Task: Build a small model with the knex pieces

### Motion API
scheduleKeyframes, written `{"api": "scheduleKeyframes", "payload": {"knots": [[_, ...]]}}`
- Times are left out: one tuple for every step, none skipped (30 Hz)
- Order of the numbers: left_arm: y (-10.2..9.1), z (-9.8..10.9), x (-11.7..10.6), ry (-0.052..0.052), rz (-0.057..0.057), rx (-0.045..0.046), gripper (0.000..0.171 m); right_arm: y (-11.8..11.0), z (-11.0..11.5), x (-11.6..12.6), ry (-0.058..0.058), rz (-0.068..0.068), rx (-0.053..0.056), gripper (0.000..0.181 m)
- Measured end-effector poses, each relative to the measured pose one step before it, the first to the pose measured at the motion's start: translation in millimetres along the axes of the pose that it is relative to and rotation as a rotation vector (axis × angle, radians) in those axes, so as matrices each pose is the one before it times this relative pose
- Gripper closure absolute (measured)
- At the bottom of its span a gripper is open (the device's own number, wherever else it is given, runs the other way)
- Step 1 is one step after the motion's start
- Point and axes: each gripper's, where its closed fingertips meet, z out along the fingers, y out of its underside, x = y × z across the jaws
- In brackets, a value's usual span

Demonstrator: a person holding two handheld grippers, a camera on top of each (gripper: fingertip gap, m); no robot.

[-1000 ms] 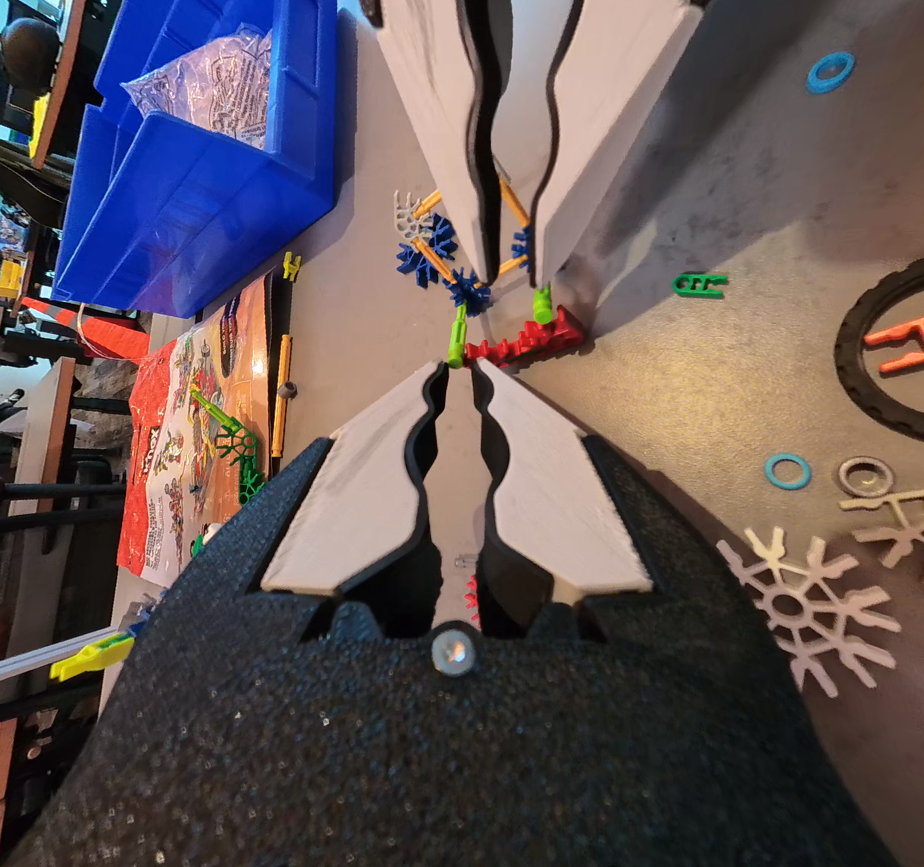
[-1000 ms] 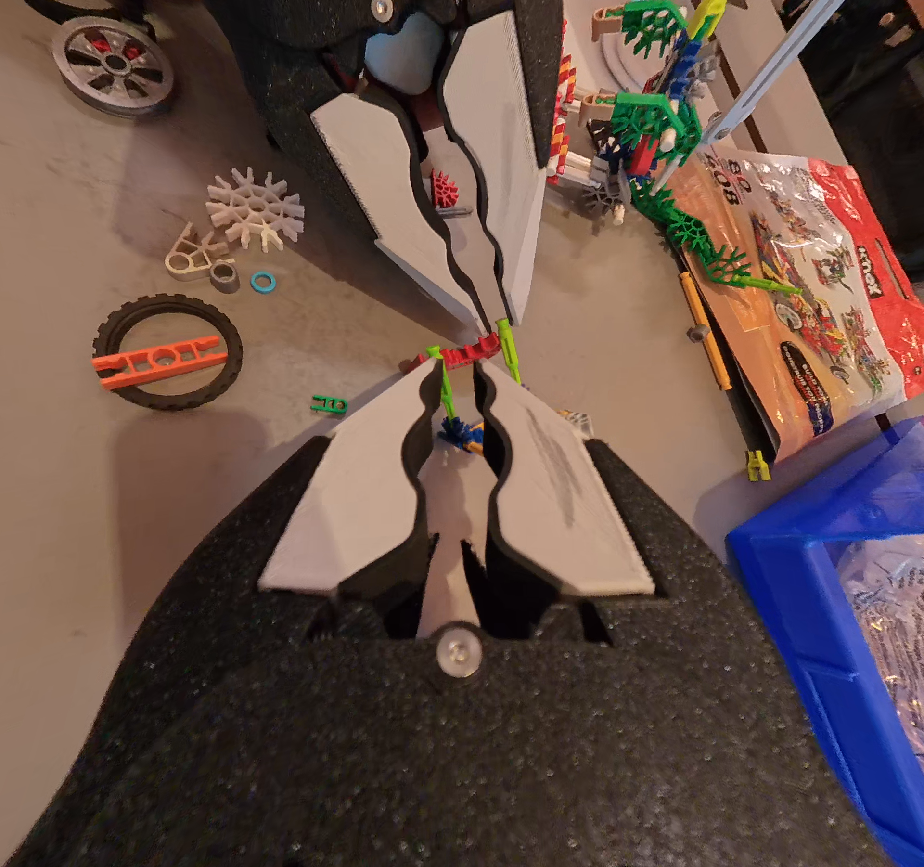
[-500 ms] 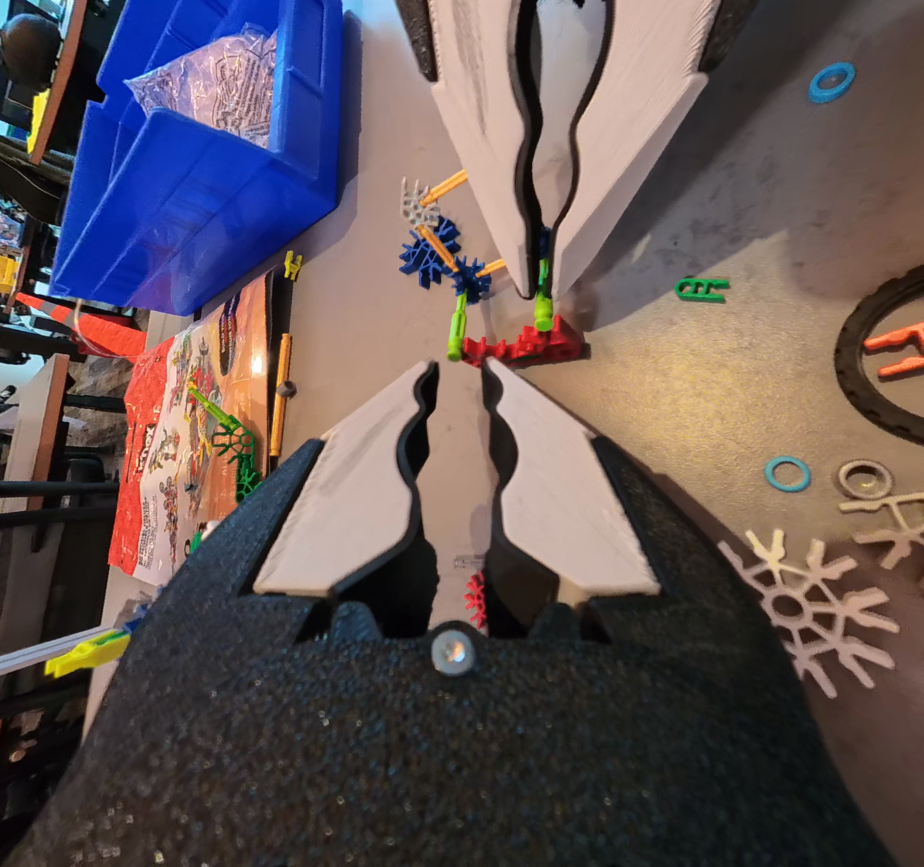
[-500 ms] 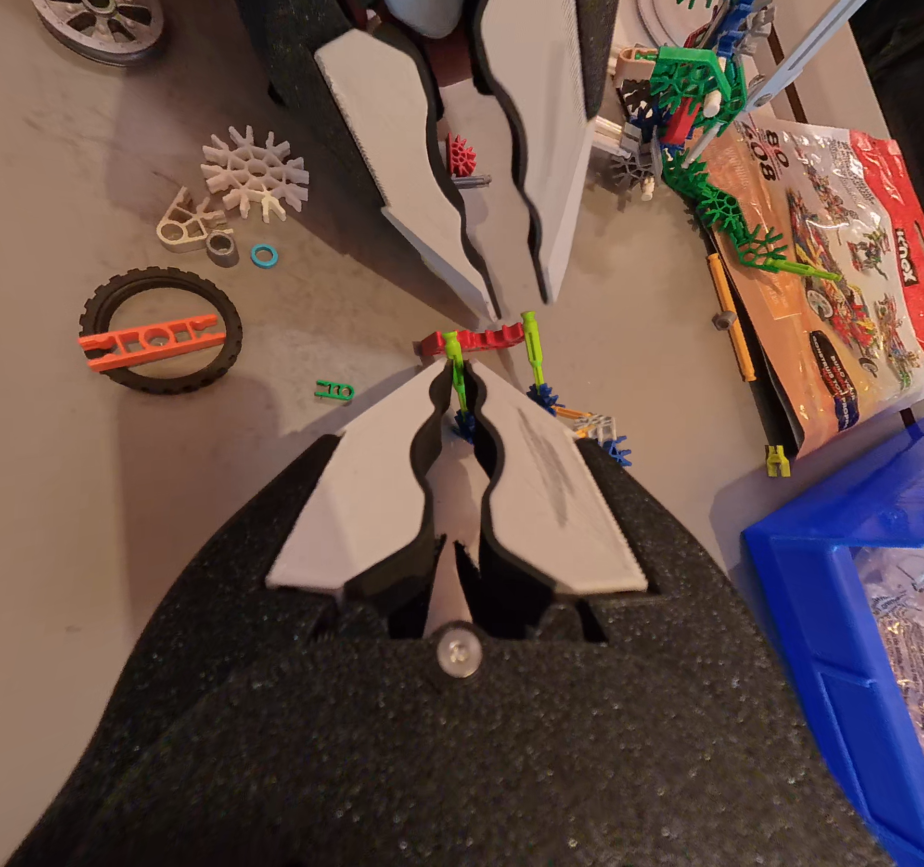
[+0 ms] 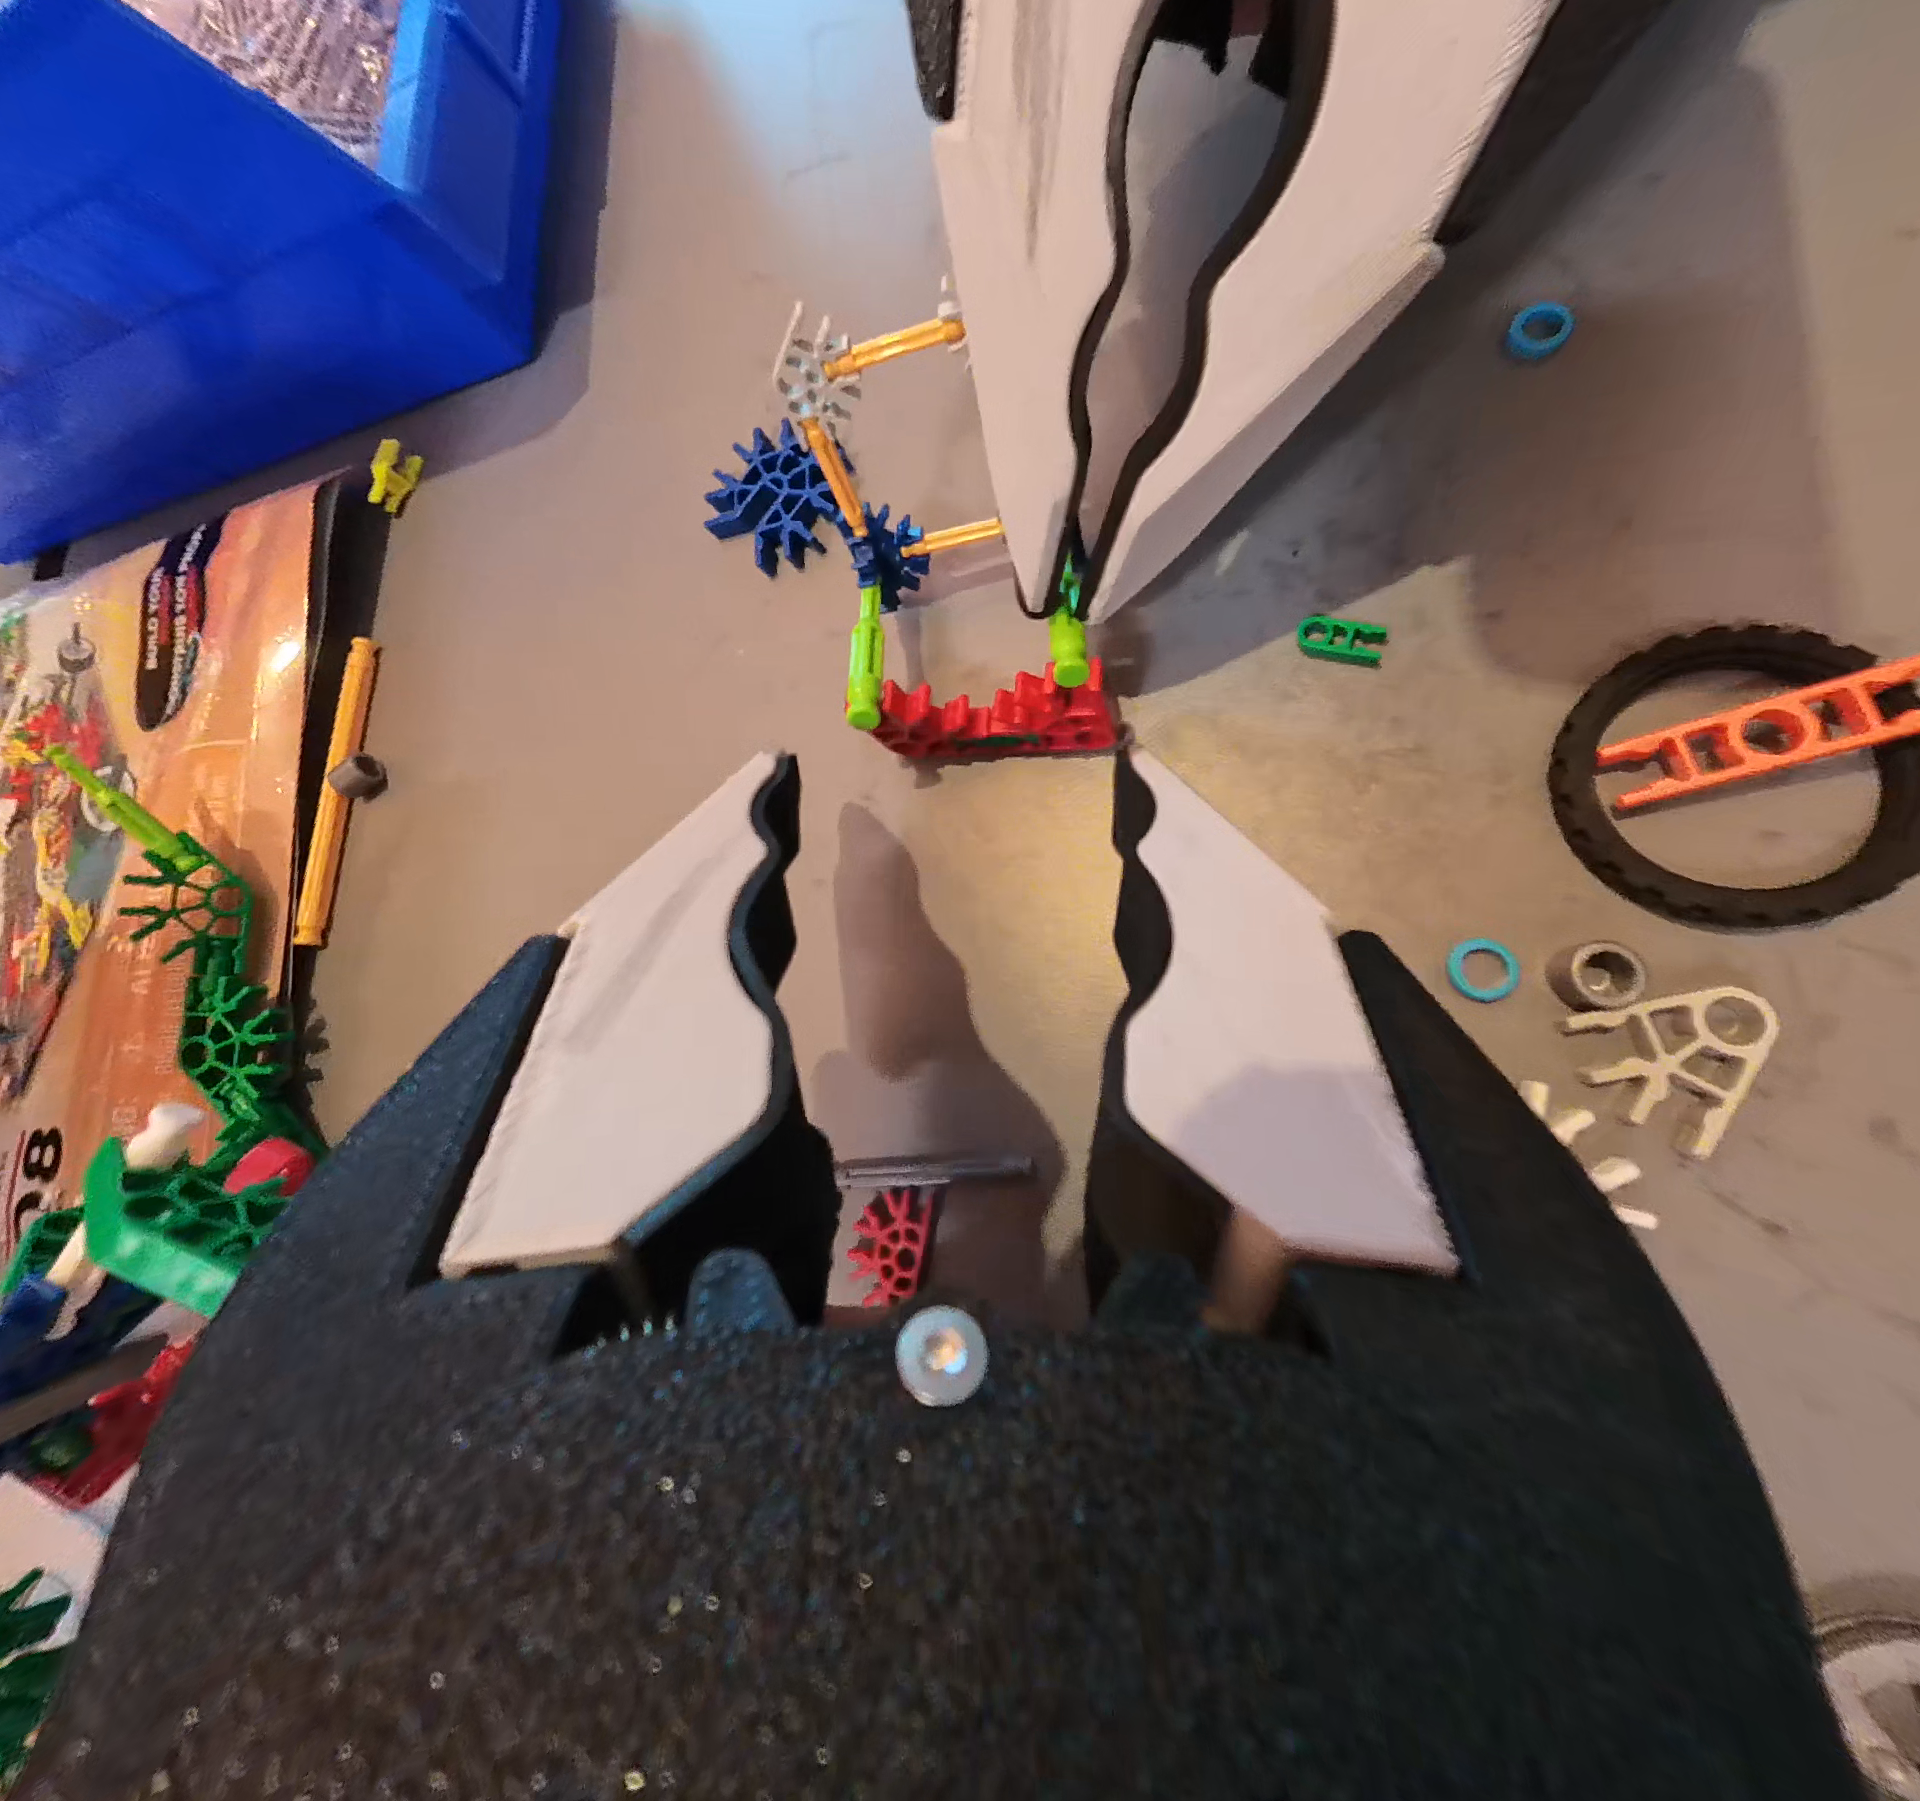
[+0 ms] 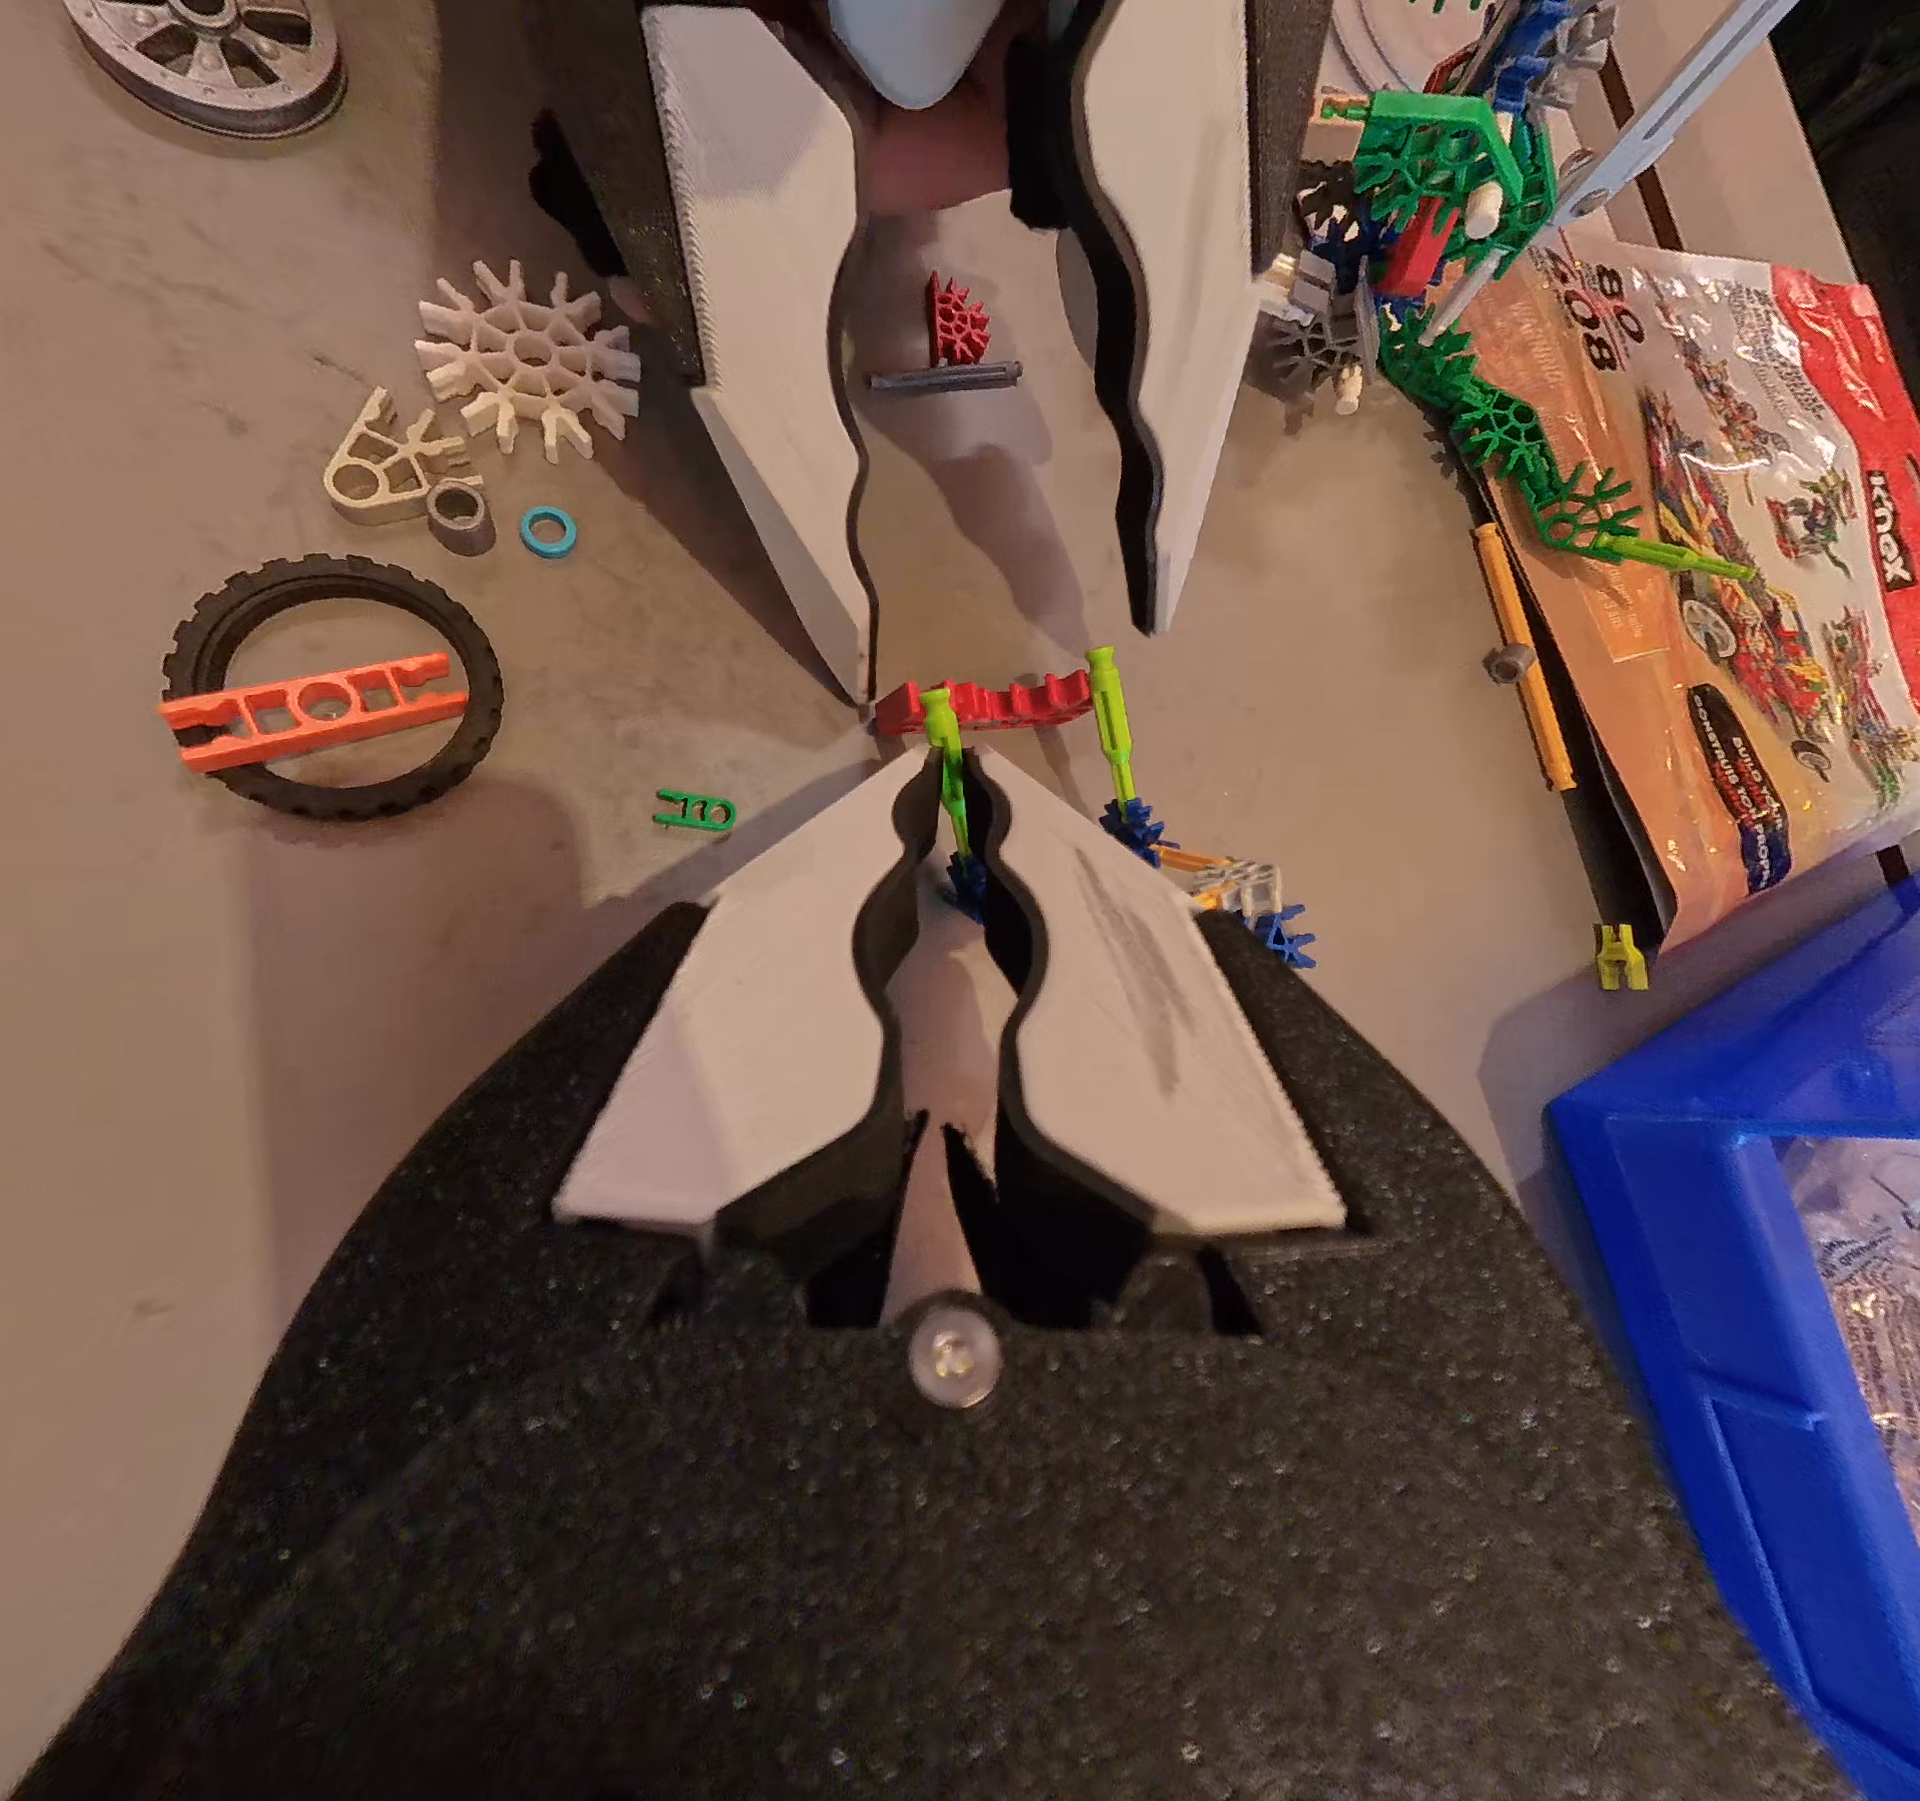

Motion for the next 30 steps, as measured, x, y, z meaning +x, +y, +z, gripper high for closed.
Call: {"api": "scheduleKeyframes", "payload": {"knots": [[-0.30,0.69,1.28,0.0124,-0.0068,-0.00114,0.114,-0.07,0.08,0.02,-0.0001,0.0001,0.0001,0.178],[-0.31,0.36,2.41,0.0190,-0.0091,-0.00166,0.114,-0.02,0.01,0.04,0.0002,-0.0003,0.0001,0.178],[-0.19,0.62,-0.12,0.0024,-0.0049,-0.00097,0.115,-0.09,0.03,-0.06,0.0000,-0.0004,0.0002,0.178],[-0.30,0.62,-0.34,0.0012,-0.0055,-0.00099,0.115,-0.04,-0.13,-0.03,-0.0002,-0.0002,0.0002,0.178],[-0.67,0.55,1.16,0.0097,-0.0063,0.00333,0.115,0.01,-0.14,0.06,-0.0001,-0.0001,0.0003,0.178],[-0.64,0.78,0.18,0.0028,-0.0082,0.00476,0.115,-0.08,-0.06,-0.01,-0.0002,0.0003,0.0001,0.178],[-0.05,0.83,0.03,0.0022,-0.0070,0.00171,0.115,-0.08,0.07,-0.02,0.0001,0.0000,-0.0002,0.178],[-0.49,0.40,0.98,0.0081,-0.0056,0.00415,0.116,-0.03,-0.09,0.11,0.0004,-0.0003,-0.0003,0.178],[-0.25,0.56,0.14,0.0037,-0.0059,0.00185,0.115,-0.09,-0.07,-0.07,0.0000,0.0003,-0.0002,0.178],[-0.14,0.58,-0.10,0.0006,-0.0052,0.00099,0.117,0.03,0.03,0.07,0.0002,0.0000,-0.0006,0.178],[-0.14,0.33,0.49,0.0027,-0.0008,0.00132,0.120,-0.03,0.05,0.03,0.0004,-0.0001,-0.0005,0.178],[0.06,0.24,-0.02,-0.0009,0.0016,0.00096,0.122,0.04,-0.10,0.13,0.0005,0.0008,-0.0003,0.178],[-0.01,0.13,-0.21,0.0001,-0.0016,0.00014,0.123,0.06,0.00,0.27,0.0009,0.0021,-0.0007,0.178],[0.01,0.20,-0.25,0.0002,-0.0039,-0.00016,0.123,0.12,-0.02,0.26,0.0004,0.0024,-0.0008,0.178],[-0.11,0.13,0.42,0.0016,0.0017,0.00218,0.124,0.05,-0.11,0.08,0.0000,0.0005,-0.0004,0.178],[-0.21,0.07,-0.10,-0.0012,0.0021,0.00280,0.124,0.03,-0.15,0.07,0.0001,0.0002,0.0001,0.178],[-0.06,0.16,-0.08,0.0001,-0.0013,0.00155,0.124,0.18,-0.01,0.15,0.0002,0.0013,-0.0008,0.178],[-0.01,0.14,-0.09,0.0000,-0.0013,0.00116,0.124,0.01,-0.06,0.17,0.0009,0.0005,-0.0009,0.178],[-0.09,0.05,-0.15,-0.0007,0.0007,0.00065,0.124,-0.12,-0.06,0.04,0.0005,-0.0002,0.0000,0.178],[-0.16,0.00,-0.06,-0.0013,0.0023,0.00080,0.124,-0.08,-0.06,0.01,0.0001,0.0006,0.0001,0.178],[0.11,0.09,-0.29,-0.0020,-0.0006,-0.00058,0.125,0.01,-0.12,0.21,0.0005,0.0019,-0.0005,0.178],[-0.09,0.08,-0.08,-0.0020,0.0011,-0.00108,0.125,0.09,-0.03,0.16,0.0006,0.0019,-0.0014,0.178],[-0.29,0.17,-0.35,-0.0058,0.0035,-0.00150,0.126,0.12,-0.15,0.29,0.0014,0.0004,-0.0009,0.178],[-0.16,0.14,-0.27,-0.0053,0.0014,-0.00229,0.126,-0.14,-0.18,0.20,0.0012,-0.0001,0.0004,0.178],[-0.11,-0.06,-0.72,-0.0069,0.0033,-0.00204,0.124,-0.02,-0.12,0.01,-0.0002,0.0005,0.0005,0.178],[0.30,-0.44,-1.55,-0.0075,0.0011,-0.00219,0.122,0.33,0.11,0.11,0.0000,0.0004,-0.0009,0.178],[0.55,-0.32,-1.61,-0.0036,-0.0061,-0.00121,0.119,0.19,0.07,0.08,0.0001,0.0003,-0.0009,0.178],[0.49,-0.05,-0.75,0.0021,-0.0092,0.00261,0.117,0.01,0.01,-0.08,-0.0009,0.0006,0.0004,0.178],[0.21,0.17,-0.77,0.0030,-0.0089,0.00393,0.116,-0.11,0.04,-0.14,-0.0004,-0.0001,0.0003,0.178],[0.17,0.23,-0.94,0.0028,-0.0058,0.00302,0.114,-0.04,0.02,-0.02,-0.0002,-0.0001,0.0003,0.178]]}}
